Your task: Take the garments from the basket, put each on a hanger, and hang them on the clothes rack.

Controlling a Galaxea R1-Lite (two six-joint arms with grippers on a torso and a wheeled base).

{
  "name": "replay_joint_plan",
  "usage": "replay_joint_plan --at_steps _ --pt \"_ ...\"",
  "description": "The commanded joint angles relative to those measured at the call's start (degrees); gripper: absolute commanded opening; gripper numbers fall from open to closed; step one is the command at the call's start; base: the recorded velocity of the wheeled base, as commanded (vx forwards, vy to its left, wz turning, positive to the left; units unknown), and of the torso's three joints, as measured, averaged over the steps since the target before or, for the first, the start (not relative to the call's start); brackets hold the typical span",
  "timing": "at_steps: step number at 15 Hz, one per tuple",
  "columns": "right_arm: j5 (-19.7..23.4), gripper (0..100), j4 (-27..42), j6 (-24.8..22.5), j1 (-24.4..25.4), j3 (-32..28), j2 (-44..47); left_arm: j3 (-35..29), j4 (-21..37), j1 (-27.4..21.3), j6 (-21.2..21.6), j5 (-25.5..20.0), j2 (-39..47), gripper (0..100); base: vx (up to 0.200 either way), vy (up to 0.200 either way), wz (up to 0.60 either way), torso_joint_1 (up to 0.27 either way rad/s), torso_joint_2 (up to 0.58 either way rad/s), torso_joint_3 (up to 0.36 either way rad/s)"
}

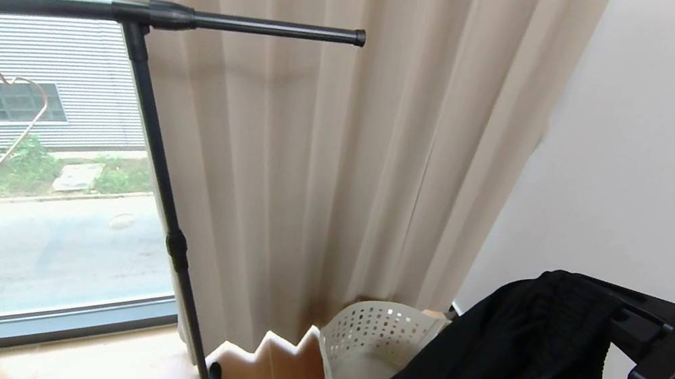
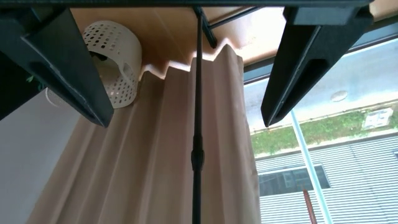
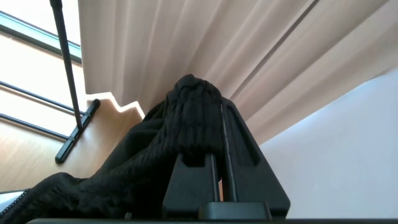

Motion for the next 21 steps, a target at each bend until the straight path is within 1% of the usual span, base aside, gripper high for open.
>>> replay_joint_plan --at_steps 1,8,12,14,17,18,21 --pt "0.0 0 -0.1 -0.1 0.0 0.0 0.3 0.0 -0.1 0.1 0.0 0.0 0.0 100 0.0 0.0 0.0 0.217 -0.56 -0.222" --pt "0.0 0 -0.1 0.0 -0.5 -0.2 0.5 0.0 -0.1 0.1 0.1 -0.1 0.0 100 0.0 0.0 0.0 0.246 -0.57 -0.314" --pt "0.1 0 -0.1 0.0 -0.5 -0.1 0.5 0.0 -0.1 0.1 0.1 -0.1 0.0 100 0.0 0.0 0.0 0.192 -0.42 -0.234" --pt "1.1 0 -0.1 -0.1 -0.5 0.4 0.3 0.0 -0.1 0.1 0.0 -0.1 0.0 100 0.0 0.0 0.0 0.178 -0.38 -0.212" --pt "1.8 0 -0.4 -0.1 -0.8 0.4 0.4 0.0 -0.1 0.1 0.0 0.0 0.0 100 0.0 0.0 0.0 0.015 -0.04 -0.024" --pt "1.8 0 -0.3 -0.1 -2.1 0.4 0.5 0.0 -0.1 0.1 0.0 0.0 0.0 100 0.0 0.0 0.6 0.002 -0.01 0.002" --pt "1.9 0 -0.3 -0.1 -2.3 0.3 0.4 0.0 -0.1 0.1 0.1 -0.1 0.0 100 0.0 0.0 0.6 0.004 0.0 0.004"
